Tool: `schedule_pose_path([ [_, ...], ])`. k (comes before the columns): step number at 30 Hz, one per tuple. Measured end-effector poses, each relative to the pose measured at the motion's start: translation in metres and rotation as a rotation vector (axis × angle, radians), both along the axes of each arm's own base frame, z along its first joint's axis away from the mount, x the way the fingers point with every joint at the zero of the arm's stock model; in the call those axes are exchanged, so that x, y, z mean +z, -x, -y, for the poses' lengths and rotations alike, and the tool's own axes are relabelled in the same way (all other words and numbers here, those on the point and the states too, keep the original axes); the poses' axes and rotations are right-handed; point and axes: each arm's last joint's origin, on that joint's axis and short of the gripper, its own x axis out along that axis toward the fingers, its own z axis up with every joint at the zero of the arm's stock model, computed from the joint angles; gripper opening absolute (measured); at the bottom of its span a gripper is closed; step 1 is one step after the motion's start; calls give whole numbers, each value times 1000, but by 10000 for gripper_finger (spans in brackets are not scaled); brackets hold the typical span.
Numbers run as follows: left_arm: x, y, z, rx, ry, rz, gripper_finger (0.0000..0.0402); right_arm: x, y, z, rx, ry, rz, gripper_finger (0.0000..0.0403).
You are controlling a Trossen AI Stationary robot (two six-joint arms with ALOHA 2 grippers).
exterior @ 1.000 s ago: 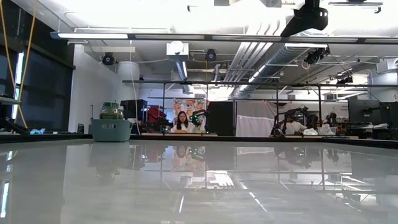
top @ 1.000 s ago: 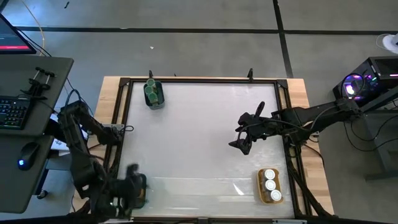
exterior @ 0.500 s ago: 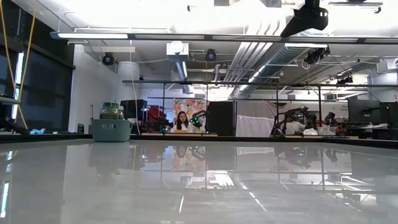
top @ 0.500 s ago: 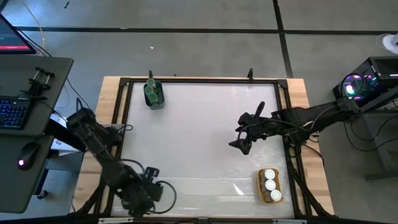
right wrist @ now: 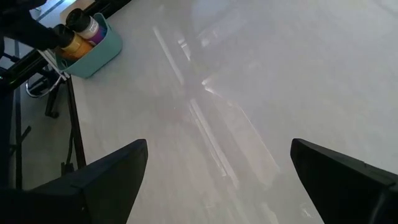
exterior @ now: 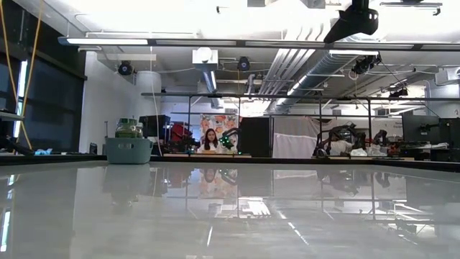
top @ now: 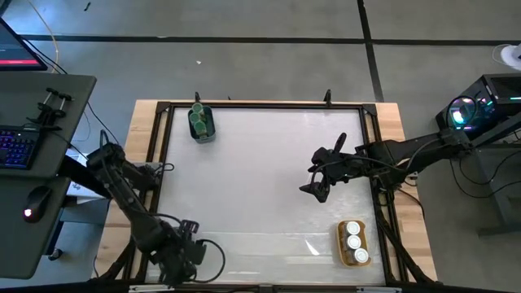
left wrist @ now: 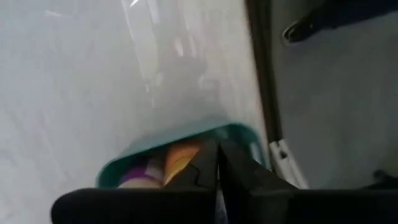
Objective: Sort spices by type
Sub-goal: Put the black seasoning bottle into the green bin
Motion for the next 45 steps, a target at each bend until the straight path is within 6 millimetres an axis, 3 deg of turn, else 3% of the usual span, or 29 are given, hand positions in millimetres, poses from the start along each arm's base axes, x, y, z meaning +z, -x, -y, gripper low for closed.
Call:
schedule_pose_path([
  [11,-20,14,6,79,-58,-5,0,0,0,0,1,25,2,392],
  [29,-22,25,2,42,-124,-65,0,0,0,0,-3,19,2,392],
  [45,-21,14,6,31,-74,31,0,0,0,0,2,23,2,392],
])
